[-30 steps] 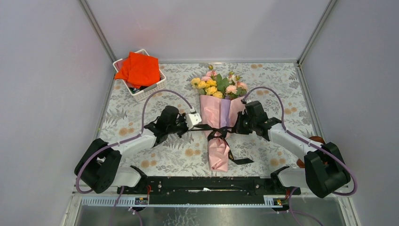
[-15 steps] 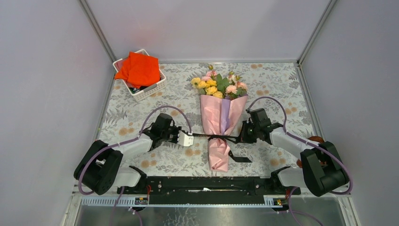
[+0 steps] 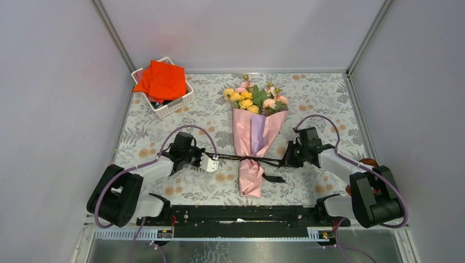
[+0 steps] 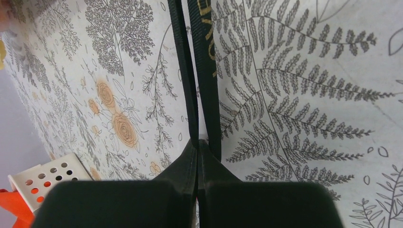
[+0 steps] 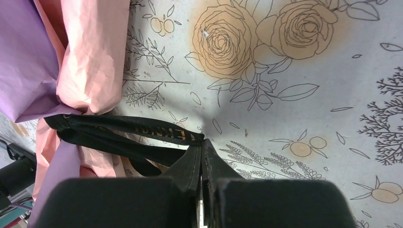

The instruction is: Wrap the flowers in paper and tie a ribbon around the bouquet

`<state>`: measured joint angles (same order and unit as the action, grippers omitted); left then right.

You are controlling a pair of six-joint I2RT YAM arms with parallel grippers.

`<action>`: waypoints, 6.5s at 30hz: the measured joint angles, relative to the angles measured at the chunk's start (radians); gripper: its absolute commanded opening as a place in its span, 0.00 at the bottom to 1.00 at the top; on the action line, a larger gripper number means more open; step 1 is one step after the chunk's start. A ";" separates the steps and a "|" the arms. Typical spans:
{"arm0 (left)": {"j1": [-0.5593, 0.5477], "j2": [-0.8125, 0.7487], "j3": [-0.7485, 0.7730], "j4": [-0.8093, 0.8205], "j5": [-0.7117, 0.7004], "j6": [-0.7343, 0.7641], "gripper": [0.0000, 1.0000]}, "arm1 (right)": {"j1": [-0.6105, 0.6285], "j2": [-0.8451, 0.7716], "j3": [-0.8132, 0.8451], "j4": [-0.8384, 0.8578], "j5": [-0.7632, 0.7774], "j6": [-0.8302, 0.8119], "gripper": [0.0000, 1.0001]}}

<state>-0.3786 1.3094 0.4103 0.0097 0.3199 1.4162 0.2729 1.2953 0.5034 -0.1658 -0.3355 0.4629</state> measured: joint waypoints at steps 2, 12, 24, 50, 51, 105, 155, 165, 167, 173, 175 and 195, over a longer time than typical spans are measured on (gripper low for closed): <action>0.010 -0.005 -0.006 -0.002 0.006 0.016 0.00 | -0.009 0.000 -0.002 0.004 -0.007 -0.004 0.00; 0.054 -0.027 -0.022 -0.015 0.020 0.061 0.00 | -0.078 0.006 -0.032 0.032 -0.035 -0.013 0.00; 0.082 -0.053 -0.047 -0.018 0.037 0.099 0.00 | -0.172 0.036 -0.067 0.111 -0.143 0.000 0.00; 0.060 -0.167 0.082 -0.301 0.136 0.043 0.84 | -0.238 -0.028 0.018 -0.011 -0.150 -0.079 0.53; 0.051 -0.180 0.103 -0.337 0.157 0.033 0.81 | -0.234 -0.073 0.027 -0.030 -0.138 -0.091 0.53; -0.598 0.095 0.101 0.188 0.238 -0.381 0.45 | 0.185 0.019 0.211 0.176 -0.338 -0.247 0.00; -0.323 -0.045 0.274 -0.349 0.144 -0.748 0.23 | 0.333 -0.047 0.336 -0.104 -0.026 -0.197 0.57; -0.364 0.095 0.257 -0.105 0.149 -0.941 0.31 | 0.333 0.011 0.310 -0.022 -0.060 -0.159 0.58; -0.359 0.130 0.267 -0.081 0.136 -0.938 0.31 | 0.333 0.016 0.310 -0.016 -0.062 -0.160 0.58; -0.354 0.221 0.321 -0.042 0.080 -0.924 0.34 | 0.333 0.016 0.310 -0.008 -0.063 -0.171 0.59; -0.354 0.242 0.335 -0.027 0.057 -0.921 0.39 | 0.332 0.016 0.309 -0.008 -0.063 -0.177 0.59; -0.389 0.289 0.359 0.064 -0.036 -0.781 0.00 | 0.283 -0.056 0.265 -0.008 -0.080 -0.227 0.58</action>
<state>-0.7681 1.5982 0.7696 0.0734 0.2840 0.6353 0.5560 1.2396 0.7685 -0.1741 -0.4160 0.2356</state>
